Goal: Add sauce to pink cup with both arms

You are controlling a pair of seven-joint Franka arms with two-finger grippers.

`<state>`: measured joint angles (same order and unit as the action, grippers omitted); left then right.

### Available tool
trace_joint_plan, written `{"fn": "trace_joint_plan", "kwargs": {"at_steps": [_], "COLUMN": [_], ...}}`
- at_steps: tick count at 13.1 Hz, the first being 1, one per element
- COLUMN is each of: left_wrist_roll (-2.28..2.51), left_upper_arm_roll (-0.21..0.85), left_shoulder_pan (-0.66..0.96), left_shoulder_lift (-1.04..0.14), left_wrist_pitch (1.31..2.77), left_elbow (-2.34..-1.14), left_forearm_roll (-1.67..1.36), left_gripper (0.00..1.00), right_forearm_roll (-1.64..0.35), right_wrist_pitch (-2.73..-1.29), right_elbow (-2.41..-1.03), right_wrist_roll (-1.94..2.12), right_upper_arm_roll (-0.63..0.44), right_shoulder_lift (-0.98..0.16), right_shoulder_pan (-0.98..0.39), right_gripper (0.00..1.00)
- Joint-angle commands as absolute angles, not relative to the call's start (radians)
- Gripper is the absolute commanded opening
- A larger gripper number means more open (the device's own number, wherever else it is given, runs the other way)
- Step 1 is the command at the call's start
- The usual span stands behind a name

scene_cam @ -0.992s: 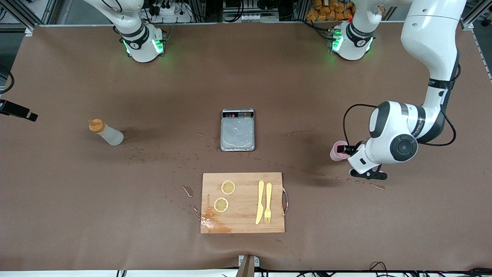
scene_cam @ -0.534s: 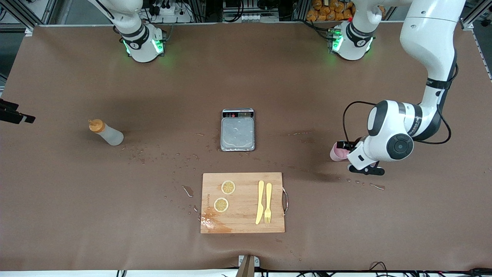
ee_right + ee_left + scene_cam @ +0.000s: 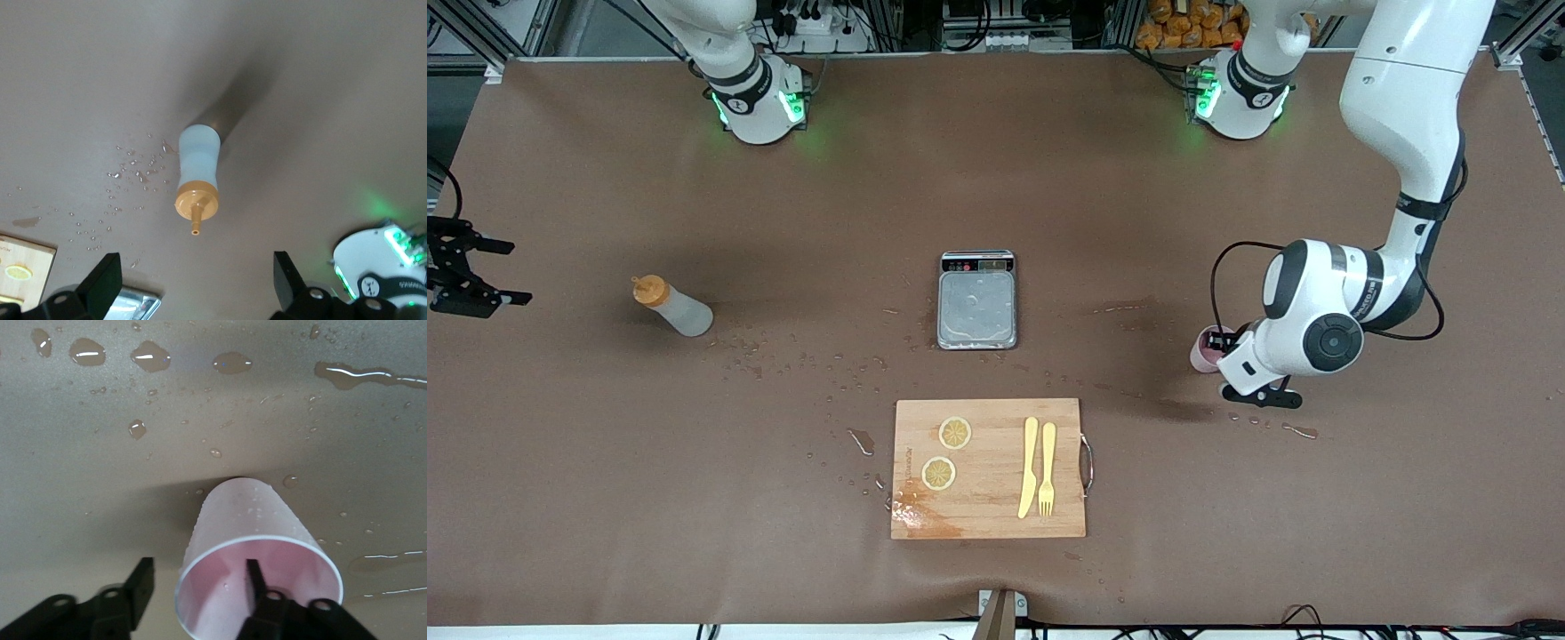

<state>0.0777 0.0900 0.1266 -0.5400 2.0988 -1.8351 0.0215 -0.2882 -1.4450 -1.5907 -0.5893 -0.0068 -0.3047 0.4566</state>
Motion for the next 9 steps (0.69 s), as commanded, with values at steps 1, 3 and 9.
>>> {"fn": "trace_joint_plan", "kwargs": {"at_steps": [1,3,9], "left_wrist_roll": [0.077,0.077,0.087], "left_upper_arm_roll": [0.091,0.091,0.092], "left_shoulder_pan": [0.129,0.127,0.126], "left_shoulder_lift": [-0.534,-0.529,-0.479], "left_wrist_pitch": [2.109,2.109,2.099], "left_elbow": [-1.835,-1.825,-1.763], "left_forearm_roll": [0.052,0.052,0.042], "left_gripper": [0.0,0.0,0.0], "right_forearm_roll": [-0.386,-0.481,-0.548], "right_wrist_pitch": [-1.362,-1.322,-1.324], "right_elbow": [-1.58,-1.582,-1.598], "right_wrist_roll": [-0.618,-0.62,-0.671], "right_upper_arm_roll": [0.009,0.009,0.009], "right_shoulder_lift": [-0.379,-0.441,-0.555], "right_shoulder_pan": [0.527,0.572,0.618], "right_gripper": [1.0,1.0,1.0]}}
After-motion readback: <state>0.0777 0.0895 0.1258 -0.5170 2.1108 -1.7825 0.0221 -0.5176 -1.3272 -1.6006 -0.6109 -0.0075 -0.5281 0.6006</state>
